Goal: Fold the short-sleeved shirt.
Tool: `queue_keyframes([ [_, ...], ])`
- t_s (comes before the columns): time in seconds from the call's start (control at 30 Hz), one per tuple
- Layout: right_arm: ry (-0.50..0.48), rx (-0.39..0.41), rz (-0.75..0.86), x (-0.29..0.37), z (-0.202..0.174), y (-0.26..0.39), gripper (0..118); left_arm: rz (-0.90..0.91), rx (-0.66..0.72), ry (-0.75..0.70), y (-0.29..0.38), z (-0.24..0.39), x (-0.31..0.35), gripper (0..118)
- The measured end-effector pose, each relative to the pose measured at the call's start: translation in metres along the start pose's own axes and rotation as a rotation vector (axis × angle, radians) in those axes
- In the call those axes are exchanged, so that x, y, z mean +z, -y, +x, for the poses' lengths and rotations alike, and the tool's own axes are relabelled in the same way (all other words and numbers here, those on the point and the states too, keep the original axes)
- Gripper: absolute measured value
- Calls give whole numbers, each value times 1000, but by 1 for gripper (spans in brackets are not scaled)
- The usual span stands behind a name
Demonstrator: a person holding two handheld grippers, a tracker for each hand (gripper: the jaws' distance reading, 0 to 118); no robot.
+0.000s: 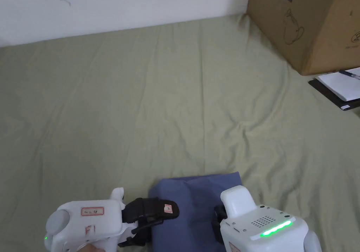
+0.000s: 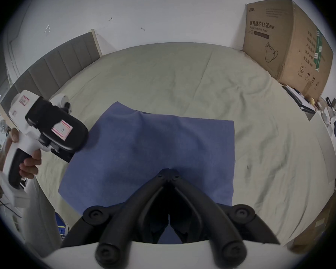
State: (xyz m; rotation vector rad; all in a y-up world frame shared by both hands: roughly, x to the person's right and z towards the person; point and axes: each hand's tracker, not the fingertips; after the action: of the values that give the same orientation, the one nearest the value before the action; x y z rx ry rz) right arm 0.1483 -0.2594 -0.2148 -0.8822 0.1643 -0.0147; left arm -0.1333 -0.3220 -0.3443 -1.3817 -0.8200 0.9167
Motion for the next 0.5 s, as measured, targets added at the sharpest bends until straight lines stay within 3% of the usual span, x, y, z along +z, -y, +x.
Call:
queue_keyframes([
  [0.17, -12, -24, -4, -1, 4, -1, 0, -20, -6, 12, -4, 5, -12, 97],
  [0.2, -11, -26, -3, 0, 4, -1, 0, -21, -15, 25, -4, 5, -13, 89],
  [0.23, -11, -26, -1, 0, 4, -1, 0, -17, -14, 13, -3, 8, -13, 67],
  [0.27, -8, -25, 1, 2, 3, -1, 0, -18, -41, -54, -3, 9, -12, 30],
  [0.3, 4, -23, 19, 7, 1, -2, 0, -37, -91, -115, -3, 6, -12, 23],
  [0.4, -6, -47, 142, 29, -7, -9, 0, -44, -99, -69, 0, 8, -2, 23],
  [0.5, 29, -31, 305, 59, -25, -22, 0, -17, -156, -127, -4, 17, 16, 23],
])
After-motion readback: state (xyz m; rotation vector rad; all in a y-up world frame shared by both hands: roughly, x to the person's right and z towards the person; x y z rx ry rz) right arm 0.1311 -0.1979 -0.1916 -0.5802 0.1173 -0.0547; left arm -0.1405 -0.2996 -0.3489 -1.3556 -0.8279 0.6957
